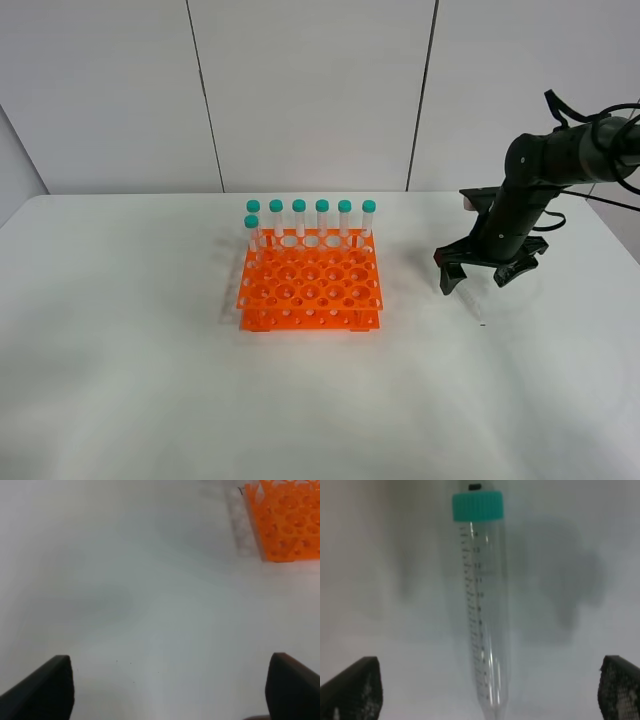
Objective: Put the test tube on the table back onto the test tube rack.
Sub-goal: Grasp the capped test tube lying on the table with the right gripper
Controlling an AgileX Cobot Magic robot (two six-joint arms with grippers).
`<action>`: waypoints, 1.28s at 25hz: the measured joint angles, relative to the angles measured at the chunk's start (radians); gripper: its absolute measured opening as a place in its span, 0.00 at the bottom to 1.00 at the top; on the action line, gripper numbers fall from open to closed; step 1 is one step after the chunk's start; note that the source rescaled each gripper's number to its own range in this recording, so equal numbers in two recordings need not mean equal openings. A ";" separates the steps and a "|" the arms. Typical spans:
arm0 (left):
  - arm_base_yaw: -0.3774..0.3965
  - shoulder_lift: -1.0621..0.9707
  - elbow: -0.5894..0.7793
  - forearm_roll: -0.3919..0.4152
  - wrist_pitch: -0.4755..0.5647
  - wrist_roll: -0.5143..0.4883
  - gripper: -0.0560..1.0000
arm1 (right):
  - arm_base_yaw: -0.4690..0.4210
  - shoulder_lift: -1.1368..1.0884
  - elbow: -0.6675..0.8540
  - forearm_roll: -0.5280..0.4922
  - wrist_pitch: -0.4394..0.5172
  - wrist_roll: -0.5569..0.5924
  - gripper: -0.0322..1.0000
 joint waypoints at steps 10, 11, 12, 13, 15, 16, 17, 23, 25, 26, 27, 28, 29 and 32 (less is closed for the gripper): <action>0.000 0.000 0.000 0.000 0.000 0.000 1.00 | 0.023 0.051 -0.015 -0.008 -0.010 0.003 0.96; 0.000 0.000 0.000 0.000 0.000 0.000 1.00 | 0.023 0.056 -0.015 -0.010 -0.011 0.003 0.96; 0.000 0.000 0.000 0.000 0.000 0.000 1.00 | 0.023 0.060 -0.015 -0.013 -0.013 0.003 0.96; 0.000 0.000 0.000 0.000 0.000 0.000 1.00 | 0.023 0.064 -0.015 -0.013 -0.016 0.004 0.96; 0.000 0.000 0.000 0.000 0.000 0.000 1.00 | 0.023 0.074 -0.015 -0.013 -0.018 0.012 0.96; 0.000 0.000 0.000 0.000 0.000 0.000 1.00 | 0.023 0.077 -0.015 -0.017 -0.020 0.015 0.96; 0.000 0.000 0.000 0.000 0.000 0.000 1.00 | 0.023 0.079 -0.017 -0.018 -0.020 0.018 0.96; 0.000 0.000 0.000 0.000 0.000 0.000 1.00 | 0.023 0.083 -0.020 -0.022 -0.015 0.023 0.65; 0.000 0.000 0.000 0.000 0.000 0.000 1.00 | 0.023 0.084 -0.021 -0.029 -0.002 0.027 0.29; 0.000 0.000 0.000 0.000 0.000 0.000 1.00 | 0.023 0.086 -0.021 -0.035 0.001 0.029 0.05; 0.000 0.000 0.000 0.000 0.000 0.000 1.00 | 0.023 0.086 -0.021 -0.038 0.003 0.031 0.03; 0.000 0.000 0.000 0.000 0.000 0.000 1.00 | 0.023 0.086 -0.021 -0.041 0.003 0.032 0.06; 0.000 0.000 0.000 0.000 0.000 0.000 1.00 | 0.023 0.086 -0.021 -0.042 0.003 0.032 0.05; 0.000 0.000 0.000 0.000 0.000 0.000 1.00 | 0.023 0.071 -0.021 -0.048 0.009 0.033 0.05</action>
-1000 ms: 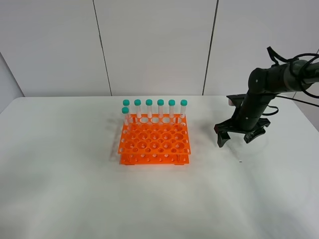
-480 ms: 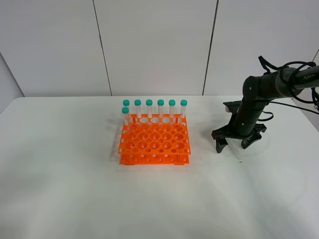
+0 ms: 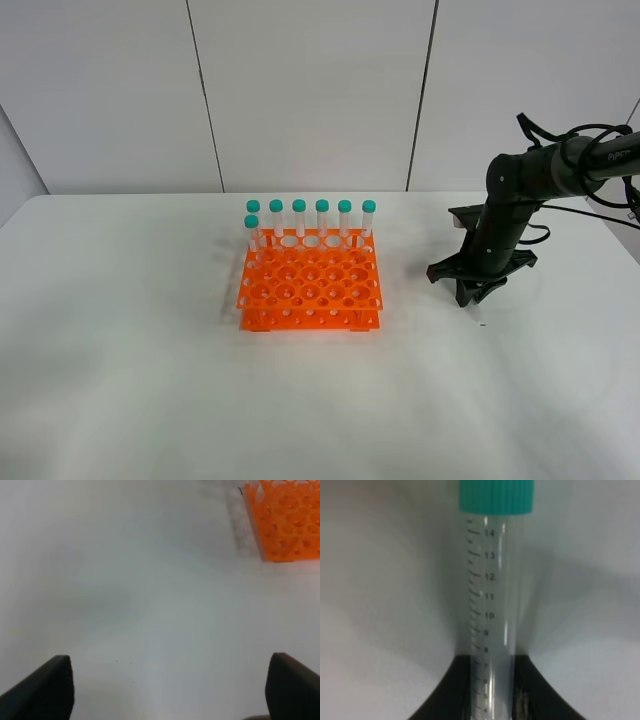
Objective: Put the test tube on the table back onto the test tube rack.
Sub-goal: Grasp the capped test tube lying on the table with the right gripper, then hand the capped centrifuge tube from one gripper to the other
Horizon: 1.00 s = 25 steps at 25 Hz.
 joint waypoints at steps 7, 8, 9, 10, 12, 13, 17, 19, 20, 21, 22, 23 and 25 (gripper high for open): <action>0.000 0.000 0.000 0.000 0.000 0.000 1.00 | 0.000 -0.234 -0.001 -0.016 0.083 -0.015 0.05; 0.000 0.000 0.000 0.000 0.000 0.000 1.00 | 0.000 -0.283 -0.001 -0.018 0.094 -0.019 0.05; 0.000 0.000 0.000 0.000 0.000 0.000 1.00 | 0.000 -0.323 -0.001 -0.019 0.104 -0.028 0.05; 0.000 0.000 0.000 0.000 0.000 0.000 1.00 | 0.000 -0.371 -0.001 -0.019 0.109 -0.039 0.05; 0.000 0.000 0.000 0.000 0.000 0.000 1.00 | 0.000 -0.463 0.000 -0.017 0.132 -0.061 0.05; 0.000 0.000 0.000 0.000 0.000 0.000 1.00 | 0.001 -0.501 0.008 -0.016 0.139 -0.071 0.05; 0.000 0.000 0.000 0.000 0.000 0.000 1.00 | 0.050 -0.679 0.133 -0.012 0.092 -0.121 0.05; 0.000 0.000 0.000 0.000 0.000 0.000 1.00 | 0.084 -0.749 0.232 0.022 0.043 -0.146 0.05; 0.000 0.000 0.000 0.000 0.000 0.000 1.00 | 0.105 -0.772 0.288 0.047 0.017 -0.166 0.05; 0.000 0.000 0.000 0.000 0.000 0.000 1.00 | 0.129 -0.795 0.340 0.078 -0.011 -0.194 0.05; 0.000 0.000 0.000 0.000 0.000 0.000 1.00 | 0.153 -0.813 0.378 0.114 -0.044 -0.226 0.05; 0.000 0.000 0.000 0.000 0.000 0.000 1.00 | 0.186 -0.825 0.416 0.149 -0.073 -0.274 0.05; 0.000 0.000 0.000 0.000 0.000 0.000 1.00 | 0.247 -0.839 0.463 0.245 -0.124 -0.376 0.05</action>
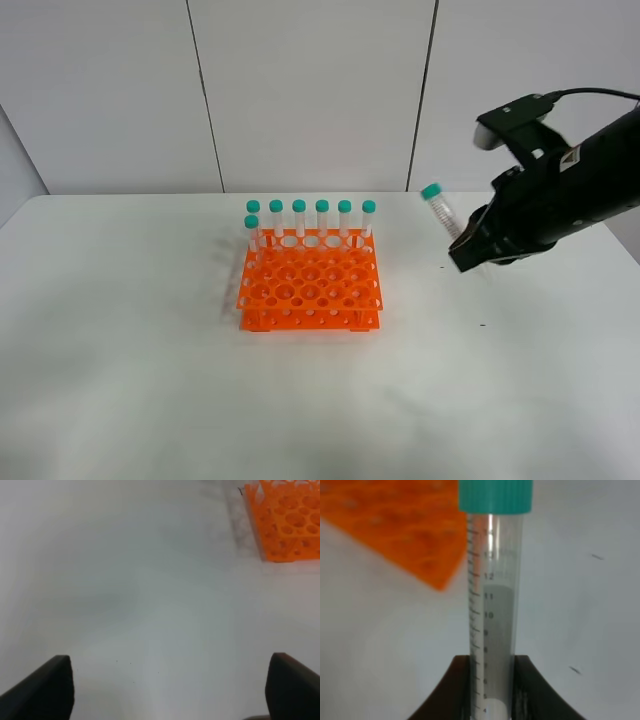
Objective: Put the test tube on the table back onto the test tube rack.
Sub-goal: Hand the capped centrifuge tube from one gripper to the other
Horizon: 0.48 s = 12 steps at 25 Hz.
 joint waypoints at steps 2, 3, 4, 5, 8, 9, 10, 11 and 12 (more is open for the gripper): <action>0.000 0.000 0.000 0.000 -0.002 0.000 1.00 | 0.033 0.002 0.015 0.104 -0.021 -0.091 0.05; 0.000 0.000 0.000 0.000 -0.005 0.000 1.00 | 0.039 0.005 0.017 0.168 -0.023 -0.152 0.05; 0.000 0.000 0.000 0.000 -0.006 0.000 1.00 | 0.042 0.009 0.017 0.240 -0.026 -0.224 0.05; 0.000 0.000 0.000 0.000 -0.006 0.000 1.00 | 0.043 0.015 0.017 0.299 -0.024 -0.291 0.05; 0.000 0.000 0.000 0.000 -0.006 0.000 1.00 | 0.043 0.053 0.017 0.478 0.009 -0.509 0.05; 0.000 0.000 0.000 0.000 -0.006 0.000 1.00 | 0.043 0.067 0.017 0.511 0.022 -0.562 0.05; 0.000 0.000 0.000 0.000 -0.006 0.000 1.00 | 0.043 0.085 0.017 0.541 0.031 -0.595 0.05; 0.000 0.000 0.000 0.000 -0.006 0.000 1.00 | 0.043 0.104 0.017 0.558 0.034 -0.609 0.05; 0.000 0.000 0.000 0.000 -0.006 0.000 1.00 | 0.043 0.121 0.017 0.566 0.035 -0.615 0.05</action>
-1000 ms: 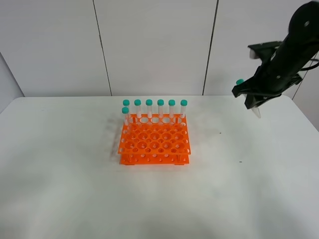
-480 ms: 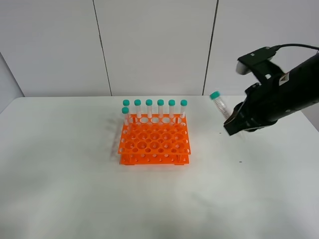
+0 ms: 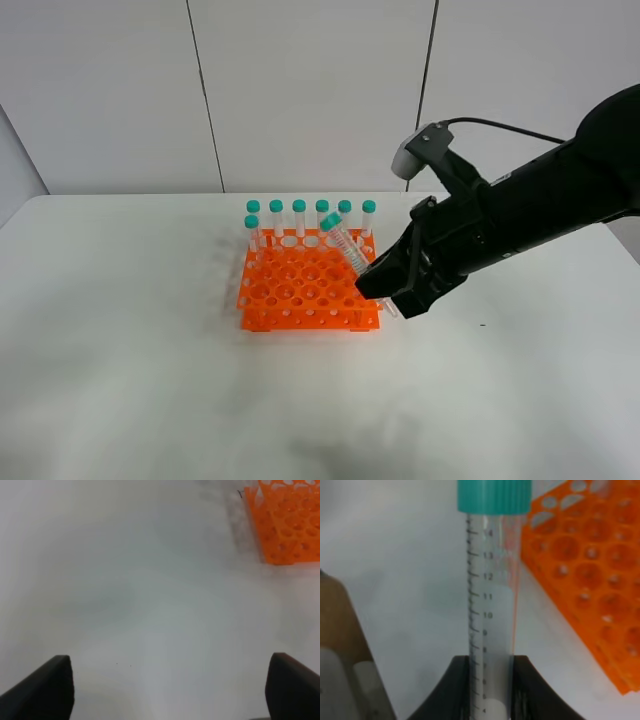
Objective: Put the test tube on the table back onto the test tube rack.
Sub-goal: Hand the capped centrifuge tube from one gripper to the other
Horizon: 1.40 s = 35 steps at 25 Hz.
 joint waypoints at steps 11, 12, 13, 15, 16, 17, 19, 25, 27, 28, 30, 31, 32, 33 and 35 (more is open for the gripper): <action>0.000 0.081 -0.105 -0.032 -0.058 0.015 1.00 | 0.000 0.038 -0.009 0.039 -0.031 -0.007 0.05; 0.000 0.119 -0.131 -0.037 -0.077 0.017 1.00 | 0.000 0.038 -0.009 0.039 -0.031 -0.007 0.05; 0.000 0.162 -0.164 -0.049 -0.097 0.020 1.00 | 0.000 0.038 -0.009 0.042 -0.031 -0.007 0.05; 0.000 0.251 -0.223 -0.094 -0.133 0.024 1.00 | 0.000 0.038 -0.009 0.042 -0.030 -0.007 0.05; 0.000 0.303 -0.244 -0.125 -0.155 0.029 1.00 | 0.000 0.038 -0.009 0.042 -0.028 -0.007 0.05; 0.000 0.357 -0.264 -0.149 -0.181 0.039 1.00 | 0.000 0.038 -0.009 0.042 -0.029 -0.007 0.05; 0.000 0.455 -0.292 -0.197 -0.244 0.078 1.00 | 0.000 0.038 -0.009 0.042 -0.029 -0.009 0.05; 0.000 0.736 -0.304 -0.382 -0.474 0.240 1.00 | 0.000 0.038 -0.022 0.042 -0.015 -0.023 0.05; 0.000 0.824 -0.304 -0.514 -0.518 0.337 1.00 | 0.000 0.038 -0.041 0.042 -0.009 -0.025 0.05; 0.000 0.860 -0.304 -0.580 -0.526 0.400 1.00 | 0.000 0.038 -0.050 0.044 -0.008 -0.026 0.05; 0.000 0.940 -0.304 -0.753 -0.526 0.533 1.00 | 0.000 0.038 -0.070 0.046 -0.008 -0.026 0.05; 0.000 0.975 -0.304 -0.843 -0.518 0.610 1.00 | 0.000 0.038 -0.078 0.049 -0.008 -0.026 0.05; 0.000 1.002 -0.304 -0.914 -0.506 0.673 1.00 | 0.000 0.038 -0.082 0.054 -0.010 -0.027 0.05; 0.000 1.030 -0.304 -0.999 -0.489 0.746 1.00 | 0.000 0.038 -0.082 0.060 -0.011 -0.028 0.05; -0.002 1.073 -0.304 -1.136 -0.451 0.868 1.00 | 0.000 0.038 -0.082 0.061 -0.011 -0.033 0.05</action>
